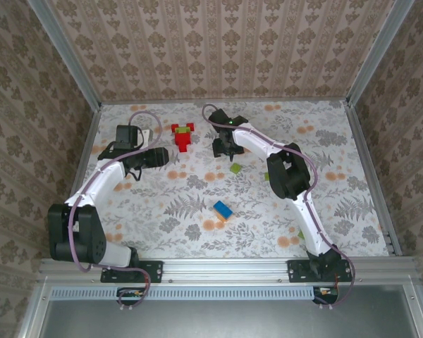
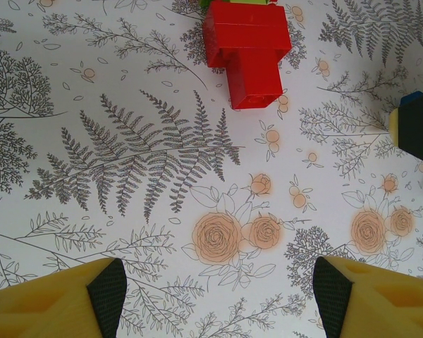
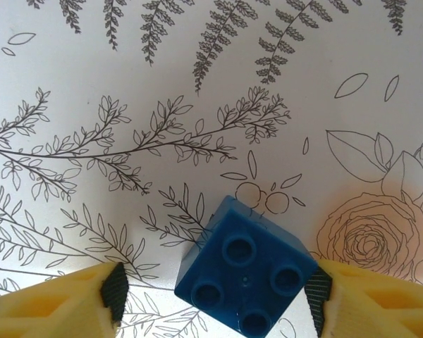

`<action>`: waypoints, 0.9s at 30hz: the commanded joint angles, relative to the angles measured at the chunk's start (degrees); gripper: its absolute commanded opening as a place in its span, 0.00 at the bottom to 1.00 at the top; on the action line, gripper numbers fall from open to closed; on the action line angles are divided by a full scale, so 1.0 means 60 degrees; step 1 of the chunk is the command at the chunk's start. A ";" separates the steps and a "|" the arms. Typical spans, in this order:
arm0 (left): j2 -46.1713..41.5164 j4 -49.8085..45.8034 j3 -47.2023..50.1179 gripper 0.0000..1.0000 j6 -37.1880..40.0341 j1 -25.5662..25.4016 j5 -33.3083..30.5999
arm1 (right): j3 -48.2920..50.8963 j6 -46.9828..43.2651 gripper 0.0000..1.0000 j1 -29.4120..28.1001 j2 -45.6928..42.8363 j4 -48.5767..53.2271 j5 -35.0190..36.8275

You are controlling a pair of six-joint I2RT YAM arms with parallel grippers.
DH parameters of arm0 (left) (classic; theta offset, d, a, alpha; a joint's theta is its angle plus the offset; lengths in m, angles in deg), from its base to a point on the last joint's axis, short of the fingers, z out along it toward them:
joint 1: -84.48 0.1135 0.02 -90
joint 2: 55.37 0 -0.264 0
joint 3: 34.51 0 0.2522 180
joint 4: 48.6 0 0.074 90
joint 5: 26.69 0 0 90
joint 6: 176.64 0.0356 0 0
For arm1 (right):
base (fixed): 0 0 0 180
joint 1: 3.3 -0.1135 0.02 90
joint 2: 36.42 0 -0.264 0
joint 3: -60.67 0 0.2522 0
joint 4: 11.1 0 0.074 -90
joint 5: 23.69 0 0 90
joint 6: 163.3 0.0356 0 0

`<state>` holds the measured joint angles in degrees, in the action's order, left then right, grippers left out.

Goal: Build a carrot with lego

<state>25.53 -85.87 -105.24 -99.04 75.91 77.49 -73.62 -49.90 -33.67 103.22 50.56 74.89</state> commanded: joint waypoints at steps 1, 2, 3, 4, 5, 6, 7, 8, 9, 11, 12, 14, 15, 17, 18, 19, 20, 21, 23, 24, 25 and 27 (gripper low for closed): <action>0.0124 0.0123 -0.0043 0.73 0.0097 -0.0034 0.0026 | 0.0153 0.0210 0.62 0.0066 0.0096 -0.0084 -0.0111; 0.0125 0.0124 -0.0055 0.73 0.0104 -0.0032 0.0017 | 0.0177 0.0209 0.60 0.0081 0.0078 -0.0129 -0.0111; 0.0139 0.0115 -0.0063 0.74 0.0104 -0.0033 0.0014 | 0.0212 0.0215 0.57 0.0096 0.0056 -0.0152 -0.0124; 0.0153 0.0120 -0.0056 0.73 0.0104 -0.0031 -0.0003 | 0.0236 0.0197 0.54 0.0102 0.0023 -0.0174 -0.0127; 0.0168 0.0120 -0.0065 0.73 0.0112 -0.0041 -0.0004 | 0.0280 0.0181 0.52 0.0110 -0.0008 -0.0202 -0.0100; 0.0168 0.0123 -0.0063 0.73 0.0100 -0.0039 -0.0004 | 0.0304 0.0187 0.49 0.0125 -0.0041 -0.0226 -0.0083; 0.0182 0.0124 -0.0058 0.73 0.0121 -0.0045 -0.0004 | 0.0367 0.0150 0.48 0.0125 -0.0085 -0.0273 -0.0068; 0.0198 0.0119 -0.0069 0.73 0.0119 -0.0059 -0.0002 | 0.0404 0.0133 0.47 0.0130 -0.0125 -0.0306 -0.0068; 0.0219 0.0120 -0.0080 0.73 0.0120 -0.0063 -0.0004 | 0.0456 0.0108 0.46 0.0132 -0.0166 -0.0333 -0.0057; 0.0238 0.0116 -0.0084 0.73 0.0120 -0.0077 -0.0004 | 0.0530 0.0036 0.44 0.0140 -0.0248 -0.0376 -0.0024; 0.0246 0.0122 -0.0098 0.73 0.0121 -0.0079 -0.0004 | 0.0586 -0.0035 0.43 0.0131 -0.0316 -0.0408 -0.0024; 0.0284 0.0118 -0.0086 0.73 0.0131 -0.0097 -0.0019 | 0.0719 -0.0207 0.41 0.0129 -0.0452 -0.0478 -0.0078; 0.0300 0.0106 -0.0099 0.73 0.0134 -0.0095 -0.0019 | 0.0818 -0.0318 0.40 0.0105 -0.0567 -0.0508 -0.0137; 0.0314 0.0095 -0.0124 0.73 0.0138 -0.0108 -0.0018 | 0.1056 -0.0646 0.40 0.0061 -0.0825 -0.0554 -0.0234; 0.0322 0.0081 -0.0125 0.73 0.0131 -0.0108 -0.0031 | 0.1235 -0.0851 0.39 -0.0002 -0.1011 -0.0566 -0.0243; 0.0306 0.0087 -0.0115 0.73 0.0137 -0.0108 -0.0033 | 0.1387 -0.1021 0.39 -0.0033 -0.1185 -0.0553 -0.0230; 0.0322 0.0082 -0.0122 0.73 0.0134 -0.0121 -0.0033 | 0.1603 -0.1219 0.38 -0.0090 -0.1409 -0.0556 -0.0242; 0.0312 0.0086 -0.0132 0.73 0.0134 -0.0123 -0.0033 | 0.1844 -0.1408 0.37 -0.0148 -0.1665 -0.0556 -0.0243; 0.0322 0.0109 -0.0130 0.73 0.0135 -0.0123 -0.0048 | 0.2317 -0.1658 0.36 -0.0236 -0.2152 -0.0530 -0.0268; 0.0342 0.0108 -0.0154 0.73 0.0134 -0.0123 -0.0048 | 0.2568 -0.1734 0.36 -0.0268 -0.2410 -0.0487 -0.0287; 0.0344 0.0102 -0.0147 0.73 0.0134 -0.0126 -0.0055 | 0.2790 -0.1817 0.36 -0.0309 -0.2652 -0.0458 -0.0314; 0.0352 0.0109 -0.0148 0.73 0.0134 -0.0141 -0.0047 | 0.3347 -0.1965 0.35 -0.0419 -0.3241 -0.0512 -0.0328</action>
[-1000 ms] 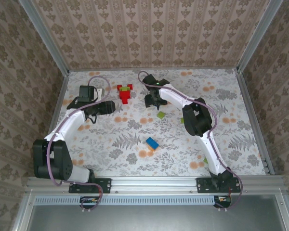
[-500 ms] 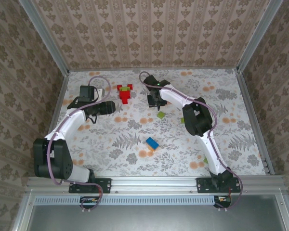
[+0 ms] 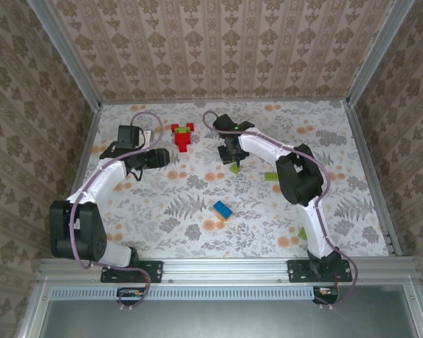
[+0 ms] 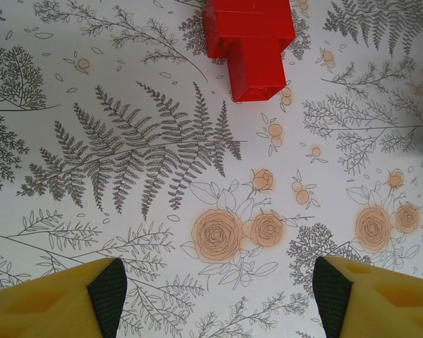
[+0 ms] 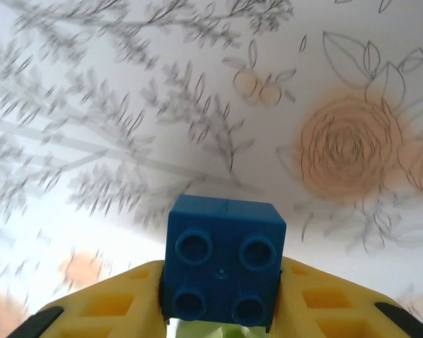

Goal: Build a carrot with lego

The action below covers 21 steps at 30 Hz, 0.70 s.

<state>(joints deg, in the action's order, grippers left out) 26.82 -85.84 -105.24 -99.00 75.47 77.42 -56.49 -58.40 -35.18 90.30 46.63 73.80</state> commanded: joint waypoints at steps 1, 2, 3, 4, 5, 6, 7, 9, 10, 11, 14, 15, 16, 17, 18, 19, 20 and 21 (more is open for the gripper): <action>0.0155 0.0106 -0.0158 0.73 0.0126 -0.0063 -0.0037 | 0.0665 -0.0591 0.35 -0.0214 -0.1339 0.0157 -0.0145; 0.0152 0.0098 -0.0159 0.73 0.0127 -0.0078 -0.0037 | 0.0862 -0.0631 0.35 -0.0284 -0.1613 0.0220 -0.0133; 0.0155 0.0105 -0.0158 0.73 0.0126 -0.0075 -0.0037 | 0.1033 -0.0651 0.35 -0.0358 -0.1849 0.0330 -0.0107; 0.0157 0.0104 -0.0156 0.73 0.0134 -0.0079 -0.0023 | 0.1158 -0.0691 0.35 -0.0444 -0.2061 0.0441 -0.0115; 0.0137 0.0087 -0.0159 0.73 0.0128 -0.0074 -0.0022 | 0.1299 -0.0735 0.35 -0.0575 -0.2336 0.0604 -0.0119; 0.0131 0.0064 -0.0149 0.73 0.0134 -0.0089 -0.0033 | 0.1468 -0.0774 0.35 -0.0716 -0.2580 0.0719 -0.0117; 0.0115 0.0068 -0.0152 0.73 0.0141 -0.0092 -0.0037 | 0.1678 -0.0850 0.35 -0.0918 -0.2876 0.0838 -0.0141; 0.0085 0.0061 -0.0141 0.73 0.0141 -0.0094 -0.0064 | 0.2113 -0.0995 0.35 -0.1329 -0.3443 0.1080 -0.0249; 0.0060 0.0061 -0.0131 0.73 0.0141 -0.0085 -0.0066 | 0.2393 -0.1091 0.36 -0.1561 -0.3768 0.1187 -0.0361; 0.0053 0.0052 -0.0138 0.73 0.0141 -0.0094 -0.0066 | 0.2667 -0.1187 0.36 -0.1814 -0.4080 0.1290 -0.0471; 0.0041 0.0062 -0.0121 0.73 0.0133 -0.0094 -0.0041 | 0.3263 -0.1424 0.37 -0.2446 -0.4815 0.1680 -0.0617; 0.0041 0.0062 -0.0116 0.73 0.0134 -0.0096 -0.0037 | 0.3436 -0.1467 0.37 -0.2634 -0.5064 0.1809 -0.0633; 0.0038 0.0062 -0.0116 0.74 0.0141 -0.0094 -0.0036 | 0.3568 -0.1497 0.37 -0.2799 -0.5301 0.1880 -0.0685; 0.0024 0.0050 -0.0108 0.73 0.0141 -0.0090 -0.0052 | 0.3738 -0.1515 0.37 -0.2932 -0.5561 0.1915 -0.0782; 0.0006 0.0047 -0.0104 0.73 0.0141 -0.0090 -0.0053 | 0.3922 -0.1508 0.37 -0.3010 -0.5839 0.1930 -0.0900; -0.0002 0.0023 -0.0102 0.73 0.0147 -0.0094 -0.0066 | 0.4067 -0.1501 0.37 -0.3063 -0.6055 0.1917 -0.1022; -0.0032 0.0016 -0.0098 0.73 0.0155 -0.0085 -0.0076 | 0.4254 -0.1527 0.37 -0.3096 -0.6245 0.1894 -0.1199; -0.0062 0.0018 -0.0079 0.73 0.0152 -0.0094 -0.0095 | 0.4407 -0.1544 0.37 -0.3122 -0.6433 0.1875 -0.1313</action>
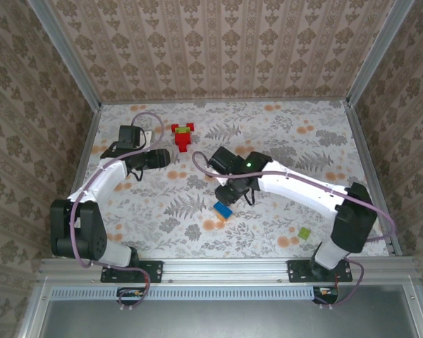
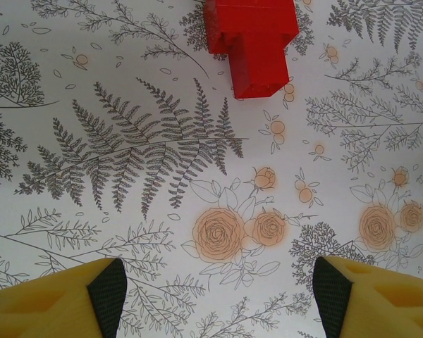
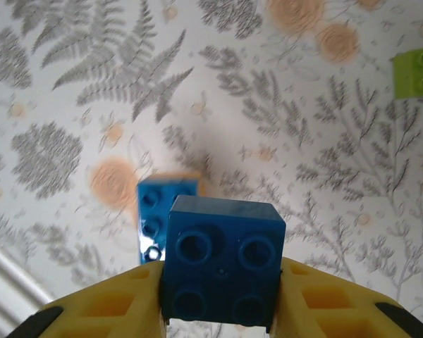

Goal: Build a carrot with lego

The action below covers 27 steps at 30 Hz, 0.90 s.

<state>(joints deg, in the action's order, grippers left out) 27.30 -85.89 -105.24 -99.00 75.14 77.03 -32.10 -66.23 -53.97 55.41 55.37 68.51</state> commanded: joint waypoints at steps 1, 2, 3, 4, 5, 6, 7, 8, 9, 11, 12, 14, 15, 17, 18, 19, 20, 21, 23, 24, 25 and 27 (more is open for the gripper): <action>-0.0160 0.0021 -0.0072 0.73 0.0152 -0.0039 -0.0032 | 0.0443 -0.0255 0.37 0.0005 -0.0727 0.0436 -0.0480; -0.0168 0.0010 -0.0085 0.73 0.0155 -0.0038 -0.0033 | 0.0534 -0.0268 0.37 0.0005 -0.0781 0.0471 -0.0484; -0.0160 -0.0001 -0.0094 0.73 0.0148 -0.0039 -0.0026 | 0.0603 -0.0295 0.37 -0.0015 -0.0802 0.0501 -0.0473; -0.0143 0.0007 -0.0093 0.73 0.0155 -0.0039 -0.0010 | 0.0660 -0.0302 0.37 -0.0035 -0.0776 0.0514 -0.0470; -0.0145 0.0009 -0.0096 0.73 0.0156 -0.0039 -0.0008 | 0.0738 -0.0299 0.37 -0.0061 -0.0717 0.0469 -0.0487; -0.0127 0.0006 -0.0089 0.73 0.0154 -0.0039 0.0010 | 0.0797 -0.0289 0.37 -0.0097 -0.0654 0.0392 -0.0526; -0.0127 0.0010 -0.0097 0.73 0.0155 -0.0039 0.0014 | 0.0845 -0.0260 0.37 -0.0140 -0.0558 0.0336 -0.0562; -0.0132 0.0007 -0.0096 0.73 0.0148 -0.0039 0.0014 | 0.0882 -0.0227 0.37 -0.0209 -0.0466 0.0270 -0.0573; -0.0133 -0.0001 -0.0086 0.73 0.0156 -0.0038 -0.0001 | 0.0919 -0.0213 0.37 -0.0288 -0.0363 0.0200 -0.0564; -0.0127 -0.0004 -0.0094 0.73 0.0170 -0.0039 -0.0001 | 0.0961 -0.0129 0.37 -0.0406 -0.0183 0.0112 -0.0546; -0.0130 -0.0008 -0.0099 0.73 0.0176 -0.0038 -0.0001 | 0.0987 -0.0085 0.37 -0.0466 -0.0111 0.0040 -0.0549; -0.0119 -0.0012 -0.0112 0.73 0.0170 -0.0039 0.0000 | 0.1059 -0.0024 0.37 -0.0554 -0.0016 -0.0074 -0.0592; -0.0101 -0.0006 -0.0106 0.73 0.0170 -0.0036 -0.0001 | 0.1086 0.0000 0.37 -0.0597 0.0021 -0.0108 -0.0613; -0.0069 -0.0004 -0.0122 0.73 0.0170 -0.0032 -0.0001 | 0.1132 0.0023 0.37 -0.0671 0.0072 -0.0181 -0.0658; -0.0043 0.0005 -0.0137 0.73 0.0178 -0.0038 0.0012 | 0.1154 0.0037 0.37 -0.0694 0.0103 -0.0213 -0.0661; -0.0034 0.0003 -0.0137 0.73 0.0169 -0.0039 0.0021 | 0.1155 0.0052 0.37 -0.0709 0.0138 -0.0229 -0.0661; -0.0021 0.0008 -0.0130 0.73 0.0171 -0.0039 0.0028 | 0.1170 0.0071 0.37 -0.0709 0.0174 -0.0254 -0.0659; -0.0010 0.0010 -0.0135 0.73 0.0167 -0.0039 0.0029 | 0.1170 0.0066 0.37 -0.0709 0.0216 -0.0267 -0.0660; -0.0009 0.0010 -0.0130 0.73 0.0170 -0.0039 0.0030 | 0.1163 0.0081 0.37 -0.0716 0.0254 -0.0302 -0.0624; -0.0010 0.0000 -0.0135 0.73 0.0172 -0.0032 0.0014 | 0.1160 0.0068 0.37 -0.0715 0.0270 -0.0338 -0.0628; -0.0009 0.0007 -0.0133 0.73 0.0170 -0.0037 0.0011 | 0.1146 0.0059 0.37 -0.0709 0.0286 -0.0356 -0.0626; -0.0009 0.0010 -0.0148 0.73 0.0170 -0.0039 0.0014 | 0.1110 0.0041 0.37 -0.0721 0.0386 -0.0385 -0.0632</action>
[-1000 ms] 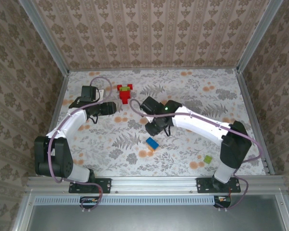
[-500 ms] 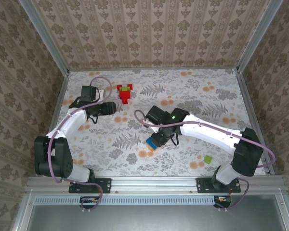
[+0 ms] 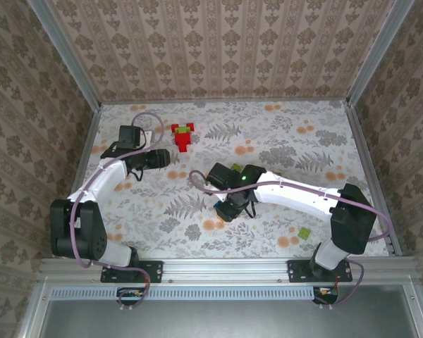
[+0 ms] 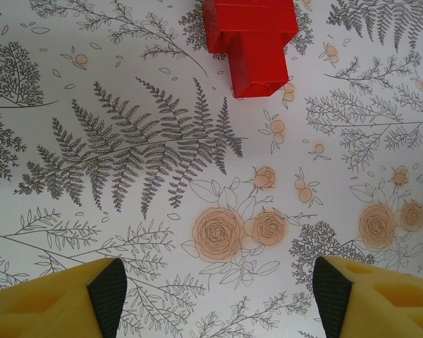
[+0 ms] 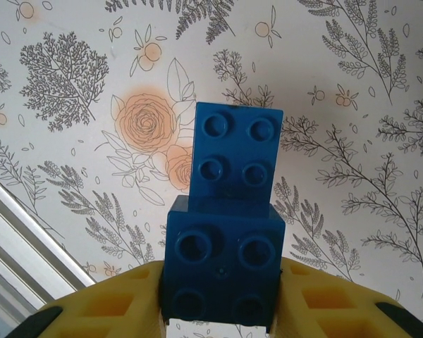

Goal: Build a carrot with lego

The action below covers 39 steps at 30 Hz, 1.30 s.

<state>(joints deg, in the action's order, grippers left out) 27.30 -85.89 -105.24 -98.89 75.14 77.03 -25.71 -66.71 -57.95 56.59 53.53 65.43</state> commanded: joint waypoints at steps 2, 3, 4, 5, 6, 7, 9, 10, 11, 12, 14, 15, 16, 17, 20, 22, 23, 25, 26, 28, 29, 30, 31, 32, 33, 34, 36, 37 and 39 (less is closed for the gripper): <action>-0.0019 0.0010 -0.0154 0.73 0.0152 -0.0039 0.0018 | 0.0004 0.0105 0.37 -0.0046 0.0304 -0.0125 -0.0123; -0.0010 0.0002 -0.0157 0.73 0.0152 -0.0039 0.0014 | -0.0003 0.0089 0.37 -0.0054 0.0375 -0.0142 -0.0088; -0.0011 0.0002 -0.0153 0.73 0.0152 -0.0038 0.0020 | -0.0032 0.0087 0.37 -0.0045 0.0453 -0.0157 -0.0048; -0.0020 -0.0004 -0.0150 0.73 0.0152 -0.0039 0.0029 | -0.0045 0.0088 0.37 -0.0046 0.0533 -0.0158 -0.0006; -0.0024 -0.0004 -0.0158 0.73 0.0152 -0.0038 0.0029 | -0.0069 0.0088 0.37 -0.0050 0.0604 -0.0171 0.0016; -0.0024 -0.0004 -0.0152 0.73 0.0145 -0.0039 0.0029 | -0.0070 0.0086 0.37 -0.0046 0.0626 -0.0180 0.0041; -0.0038 -0.0008 -0.0158 0.73 0.0168 -0.0039 0.0029 | -0.0055 0.0095 0.37 -0.0048 0.0664 -0.0216 0.0052; -0.0039 -0.0021 -0.0152 0.73 0.0167 -0.0037 0.0029 | -0.0069 0.0088 0.37 -0.0054 0.0672 -0.0217 0.0059; -0.0039 -0.0017 -0.0153 0.73 0.0167 -0.0036 0.0021 | -0.0070 0.0088 0.37 -0.0046 0.0684 -0.0217 0.0067; -0.0030 -0.0024 -0.0157 0.73 0.0167 -0.0028 0.0014 | -0.0070 0.0086 0.37 -0.0047 0.0680 -0.0214 0.0089; -0.0019 -0.0004 -0.0148 0.73 0.0172 -0.0032 0.0018 | -0.0056 0.0065 0.37 -0.0048 0.0670 -0.0221 0.0088; -0.0025 -0.0005 -0.0152 0.73 0.0171 -0.0039 0.0019 | -0.0057 0.0073 0.37 -0.0047 0.0684 -0.0217 0.0089; -0.0024 -0.0005 -0.0155 0.73 0.0168 -0.0032 0.0016 | -0.0055 0.0073 0.37 -0.0046 0.0705 -0.0231 0.0085; -0.0010 -0.0012 -0.0169 0.73 0.0167 -0.0039 0.0014 | -0.0055 0.0059 0.37 -0.0050 0.0726 -0.0231 0.0074; 0.0003 -0.0020 -0.0164 0.73 0.0167 -0.0038 0.0014 | -0.0050 0.0080 0.37 -0.0048 0.0856 -0.0222 0.0085; 0.0005 -0.0025 -0.0166 0.73 0.0167 -0.0039 0.0012 | -0.0038 0.0116 0.37 -0.0046 0.0929 -0.0217 0.0146; 0.0005 -0.0023 -0.0173 0.73 0.0167 -0.0039 0.0014 | -0.0031 0.0132 0.37 -0.0047 0.0959 -0.0185 0.0173; 0.0005 -0.0009 -0.0159 0.73 0.0168 -0.0039 0.0015 | -0.0018 0.0172 0.37 -0.0054 0.0983 -0.0127 0.0256; 0.0017 -0.0004 -0.0172 0.73 0.0167 -0.0039 0.0014 | 0.0012 0.0176 0.37 -0.0046 0.0980 -0.0129 0.0279; 0.0039 0.0008 -0.0174 0.73 0.0169 -0.0039 0.0014 | 0.0096 0.0191 0.37 -0.0054 0.0985 -0.0140 0.0240; 0.0049 0.0005 -0.0191 0.73 0.0168 -0.0034 0.0014 | 0.0144 0.0191 0.37 -0.0047 0.1017 -0.0144 0.0199; 0.0062 0.0008 -0.0191 0.73 0.0175 -0.0039 0.0028 | 0.0203 0.0191 0.37 -0.0049 0.1029 -0.0158 0.0177; 0.0053 -0.0001 -0.0196 0.73 0.0167 -0.0036 0.0029 | 0.0248 0.0211 0.37 -0.0053 0.1063 -0.0160 0.0177; 0.0064 0.0005 -0.0190 0.73 0.0167 -0.0036 0.0029 | 0.0312 0.0197 0.37 -0.0061 0.1109 -0.0172 0.0177; 0.0072 0.0010 -0.0200 0.73 0.0165 -0.0032 0.0015 | 0.0393 0.0220 0.37 -0.0061 0.1141 -0.0177 0.0184; 0.0064 0.0003 -0.0186 0.73 0.0167 -0.0030 0.0014 | 0.0438 0.0220 0.37 -0.0062 0.1164 -0.0199 0.0190; 0.0064 0.0010 -0.0178 0.73 0.0172 -0.0039 0.0014 | 0.0570 0.0235 0.37 -0.0062 0.1211 -0.0194 0.0190; 0.0064 0.0003 -0.0173 0.73 0.0167 -0.0039 0.0014 | 0.0624 0.0235 0.37 -0.0062 0.1226 -0.0187 0.0191; 0.0075 0.0010 -0.0172 0.73 0.0166 -0.0039 0.0014 | 0.0755 0.0248 0.37 -0.0076 0.1263 -0.0162 0.0180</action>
<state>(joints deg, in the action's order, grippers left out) 27.30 -85.89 -105.24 -98.87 75.14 77.03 -25.32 -65.83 -57.95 60.33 49.97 65.91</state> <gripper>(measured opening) 0.734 0.372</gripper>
